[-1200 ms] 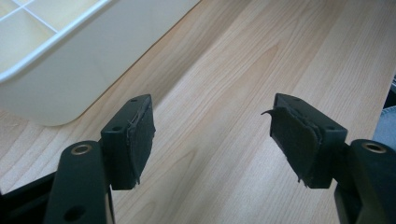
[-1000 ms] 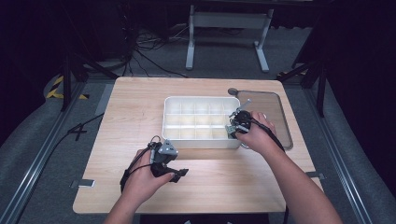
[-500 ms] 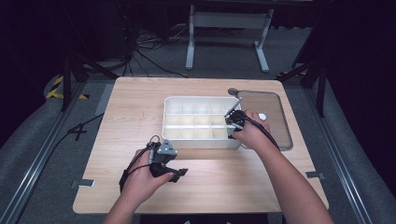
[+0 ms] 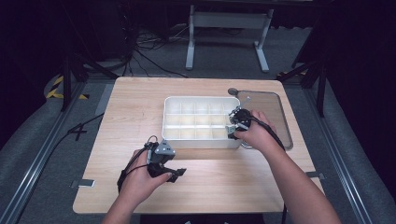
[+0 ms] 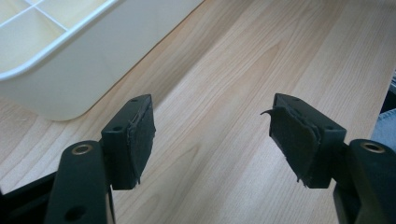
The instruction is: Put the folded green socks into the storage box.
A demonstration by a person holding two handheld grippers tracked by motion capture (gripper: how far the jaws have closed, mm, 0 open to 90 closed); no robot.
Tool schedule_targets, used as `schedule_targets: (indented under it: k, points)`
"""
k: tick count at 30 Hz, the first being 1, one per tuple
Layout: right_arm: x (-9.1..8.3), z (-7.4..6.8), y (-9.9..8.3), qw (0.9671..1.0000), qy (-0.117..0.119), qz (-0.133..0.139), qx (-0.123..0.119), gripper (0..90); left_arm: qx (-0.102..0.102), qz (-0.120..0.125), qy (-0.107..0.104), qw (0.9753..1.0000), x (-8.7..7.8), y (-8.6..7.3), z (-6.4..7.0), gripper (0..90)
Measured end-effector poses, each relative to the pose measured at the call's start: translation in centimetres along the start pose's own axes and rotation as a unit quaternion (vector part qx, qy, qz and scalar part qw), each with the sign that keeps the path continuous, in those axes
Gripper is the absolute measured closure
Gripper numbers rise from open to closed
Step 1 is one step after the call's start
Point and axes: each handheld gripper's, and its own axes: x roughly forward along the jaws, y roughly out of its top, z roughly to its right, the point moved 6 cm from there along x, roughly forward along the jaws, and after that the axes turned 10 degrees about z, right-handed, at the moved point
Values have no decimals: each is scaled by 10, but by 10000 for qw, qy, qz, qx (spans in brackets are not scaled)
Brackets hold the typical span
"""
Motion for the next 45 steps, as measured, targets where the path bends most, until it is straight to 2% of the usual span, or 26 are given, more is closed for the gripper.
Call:
schedule_targets:
  k: [1,5,9,14,21,25,28,30,31,32,34,36,40,41,42,45]
  points:
    - [-3,0,1,10000,50,58,35,537,-7,-7,-4,10000,0,0,0,319]
    - [-16,2,2,9997,7,224,-75,516,7,-6,4,10000,-1,-1,0,319]
    - [-34,-1,6,9980,-6,631,-73,505,17,-16,8,10000,-1,-1,0,319]
    - [-48,-6,6,9958,65,911,-105,500,2,-4,-4,10000,-1,0,1,319]
    - [-74,-17,-1,9883,280,1494,-148,489,31,23,-61,10000,-3,4,3,318]
    - [-89,-29,-10,9818,499,1815,-250,468,46,56,-106,9999,-4,7,4,318]
    - [-95,-41,-18,9771,655,1978,-429,448,73,73,-143,9998,-5,8,5,317]
    - [-98,-50,-24,9724,722,2155,-518,430,96,80,-186,9997,-6,9,6,317]
    - [-98,-50,-24,9724,722,2155,-518,430,96,80,-186,9997,-6,9,6,317]
    - [-98,-57,-32,9700,772,2233,-571,424,119,64,-204,9997,-7,9,7,316]
    - [-98,-60,-35,9693,797,2251,-589,423,134,56,-214,9997,-7,9,7,316]
    - [-97,-66,-42,9671,850,2325,-593,417,94,61,-243,9996,-7,9,8,316]
    - [-101,-74,-52,9623,943,2458,-681,408,177,18,-285,9994,-8,10,10,316]
    - [-101,-76,-55,9629,979,2427,-652,403,203,26,-297,9993,-9,10,10,316]
    - [-102,-78,-58,9642,998,2341,-752,401,200,17,-309,9993,-9,10,11,315]
    - [-105,-80,-65,9638,1057,2336,-728,389,170,9,-342,9993,-8,9,12,315]
